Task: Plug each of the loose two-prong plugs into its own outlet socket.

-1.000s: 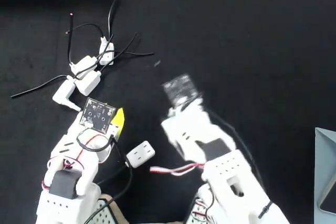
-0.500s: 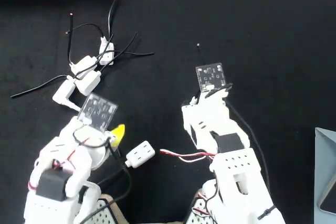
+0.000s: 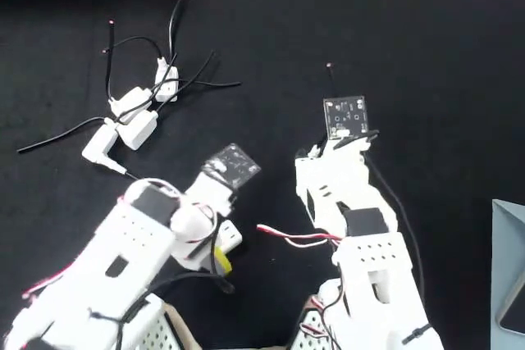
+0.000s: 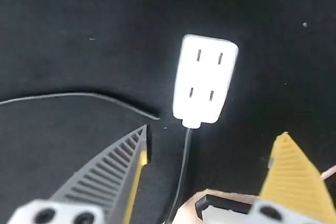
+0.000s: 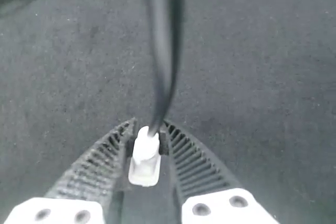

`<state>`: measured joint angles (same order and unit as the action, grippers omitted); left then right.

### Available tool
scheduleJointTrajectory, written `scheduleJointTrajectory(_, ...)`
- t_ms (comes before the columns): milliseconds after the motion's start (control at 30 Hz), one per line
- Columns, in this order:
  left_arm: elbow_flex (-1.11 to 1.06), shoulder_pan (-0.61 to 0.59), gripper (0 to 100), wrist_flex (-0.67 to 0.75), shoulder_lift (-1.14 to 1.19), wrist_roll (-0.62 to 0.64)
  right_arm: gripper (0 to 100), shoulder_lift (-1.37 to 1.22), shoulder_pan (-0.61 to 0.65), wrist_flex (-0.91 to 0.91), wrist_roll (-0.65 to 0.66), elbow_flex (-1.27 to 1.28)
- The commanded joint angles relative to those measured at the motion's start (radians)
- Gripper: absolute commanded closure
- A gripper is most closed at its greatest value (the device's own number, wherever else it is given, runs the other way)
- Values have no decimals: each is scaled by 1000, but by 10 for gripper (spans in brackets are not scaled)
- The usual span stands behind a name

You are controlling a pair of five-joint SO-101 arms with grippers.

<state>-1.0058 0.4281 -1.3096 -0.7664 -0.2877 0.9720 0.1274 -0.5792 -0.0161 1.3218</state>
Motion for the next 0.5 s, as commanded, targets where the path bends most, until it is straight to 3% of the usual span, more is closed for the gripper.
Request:
scheduleJointTrajectory(0,48,-1,640,114,158,-8,987,25,-12,20,-9,-42)
scheduleJointTrajectory(200,59,-68,649,298,385,-11,987,25,-12,18,-9,-41)
scheduleJointTrajectory(300,88,-111,748,379,422,-26,987,25,-11,18,-9,-39)
scheduleJointTrajectory(467,142,-193,877,442,433,-178,987,25,-9,25,-9,-27)
